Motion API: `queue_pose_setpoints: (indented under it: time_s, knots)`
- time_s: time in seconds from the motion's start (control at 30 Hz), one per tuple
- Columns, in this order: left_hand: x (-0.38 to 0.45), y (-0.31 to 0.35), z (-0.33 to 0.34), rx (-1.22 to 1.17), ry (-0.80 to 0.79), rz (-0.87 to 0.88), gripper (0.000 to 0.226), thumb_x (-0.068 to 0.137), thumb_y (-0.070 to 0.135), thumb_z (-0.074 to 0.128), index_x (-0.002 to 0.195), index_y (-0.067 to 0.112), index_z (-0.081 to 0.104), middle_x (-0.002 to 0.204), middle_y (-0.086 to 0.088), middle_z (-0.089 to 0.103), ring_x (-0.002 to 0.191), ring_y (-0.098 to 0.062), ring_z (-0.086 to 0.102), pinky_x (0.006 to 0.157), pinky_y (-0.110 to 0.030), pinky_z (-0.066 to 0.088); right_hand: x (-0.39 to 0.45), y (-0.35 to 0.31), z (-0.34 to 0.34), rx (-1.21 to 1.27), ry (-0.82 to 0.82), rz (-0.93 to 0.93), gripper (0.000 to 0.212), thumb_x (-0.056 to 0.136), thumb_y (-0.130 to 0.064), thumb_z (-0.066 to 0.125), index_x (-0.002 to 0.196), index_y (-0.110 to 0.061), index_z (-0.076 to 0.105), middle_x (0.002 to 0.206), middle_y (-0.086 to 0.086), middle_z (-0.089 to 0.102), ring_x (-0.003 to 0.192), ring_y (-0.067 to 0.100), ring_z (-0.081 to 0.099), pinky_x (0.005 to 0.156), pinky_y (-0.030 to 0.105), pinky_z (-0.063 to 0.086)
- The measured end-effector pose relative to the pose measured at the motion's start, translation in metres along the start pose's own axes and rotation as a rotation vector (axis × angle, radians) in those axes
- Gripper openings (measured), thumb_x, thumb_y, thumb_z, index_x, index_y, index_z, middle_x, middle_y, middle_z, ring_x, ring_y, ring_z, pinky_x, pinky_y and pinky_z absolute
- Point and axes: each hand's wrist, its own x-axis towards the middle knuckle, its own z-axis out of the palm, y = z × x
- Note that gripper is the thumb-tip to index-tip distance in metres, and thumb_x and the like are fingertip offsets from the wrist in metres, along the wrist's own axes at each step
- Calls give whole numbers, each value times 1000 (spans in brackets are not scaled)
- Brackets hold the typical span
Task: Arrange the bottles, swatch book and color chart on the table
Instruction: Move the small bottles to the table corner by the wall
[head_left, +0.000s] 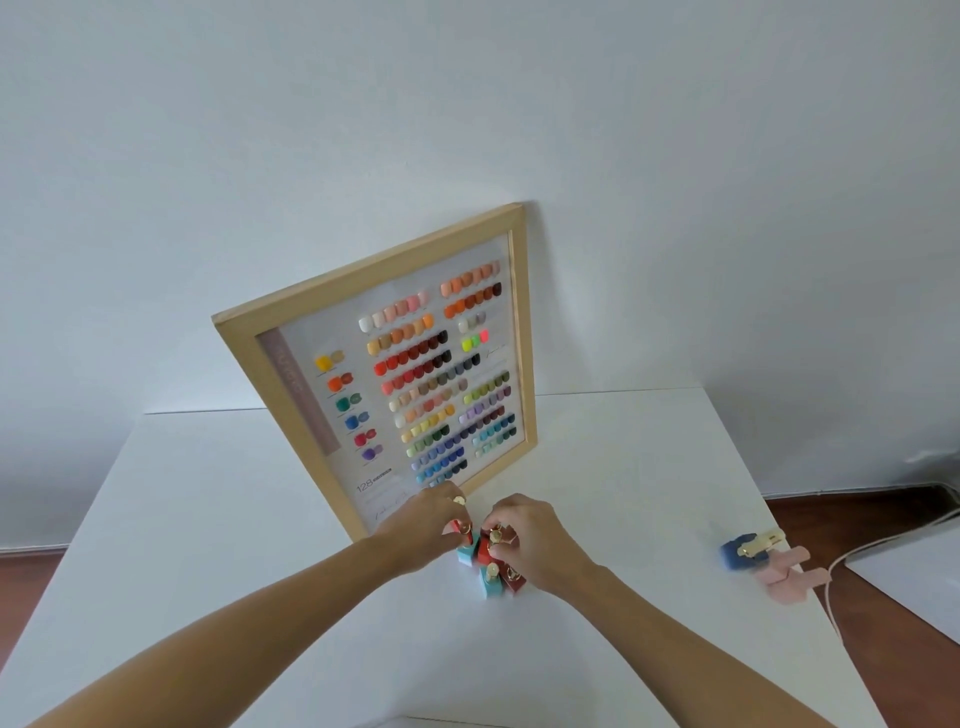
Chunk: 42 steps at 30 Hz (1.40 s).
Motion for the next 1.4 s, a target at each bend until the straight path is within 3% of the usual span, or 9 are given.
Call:
queue_pose_setpoints:
  time_s: [0.27,0.53,0.93,1.0,1.07,1.13,1.17,1.27,1.4]
  knots:
    - [-4,2,-6,35,-31,5,25,92,32,59,115,25,66,135,4,53,123,-12,47,105,-24,37,2,3,0,-82,-38,-19,21,88,-16,61,107,-11,69,115,4,64,102,15,60,90,21,48]
    - [8,20,-28,51,3,58,22,91,29,60,111,24,68,123,4,58,109,-9,53,90,-14,37,-14,16,-28,1,88,70,23,85,-12,65,108,-9,69,115,4,65,104,16,59,94,24,50]
    - [55,136,-21,117,-99,326,21,91,31,60,107,21,70,123,1,57,104,-12,55,88,-20,41,-119,89,-95,60,210,309,23,84,-9,66,106,-7,70,118,7,64,104,18,60,97,27,47]
    - [63,163,-9,105,-140,364,22,92,32,60,108,20,69,126,1,55,106,-14,55,87,-19,39,-142,103,-101,46,232,373,23,86,-11,64,108,-9,69,120,5,63,111,19,57,96,19,40]
    - [70,189,6,104,-183,402,23,92,31,59,110,20,69,127,0,55,108,-14,54,87,-18,38,-164,117,-106,3,252,420,24,89,-17,61,112,-14,67,134,6,55,128,28,43,94,11,21]
    - [79,213,24,102,-202,437,25,92,31,59,111,19,69,128,-1,56,109,-14,54,85,-17,37,-186,128,-114,-52,231,477,26,91,-23,60,116,-19,64,153,10,32,141,35,24,111,24,19]
    - [80,225,30,92,-224,443,25,92,31,60,112,18,69,129,-1,56,110,-14,53,84,-17,38,-194,134,-117,-52,217,509,25,91,-23,60,116,-18,65,154,10,30,142,33,26,115,32,25]
    - [95,281,63,91,-296,476,26,91,30,60,113,18,69,128,-1,57,111,-15,53,84,-18,40,-235,168,-134,0,250,578,23,88,-16,65,110,-12,68,137,8,54,118,20,57,103,26,45]
    - [107,306,83,126,-325,474,28,91,28,60,115,17,69,126,-3,58,110,-17,53,85,-22,43,-247,187,-138,49,254,629,25,88,-14,65,112,-13,68,119,2,64,102,12,62,98,18,47]
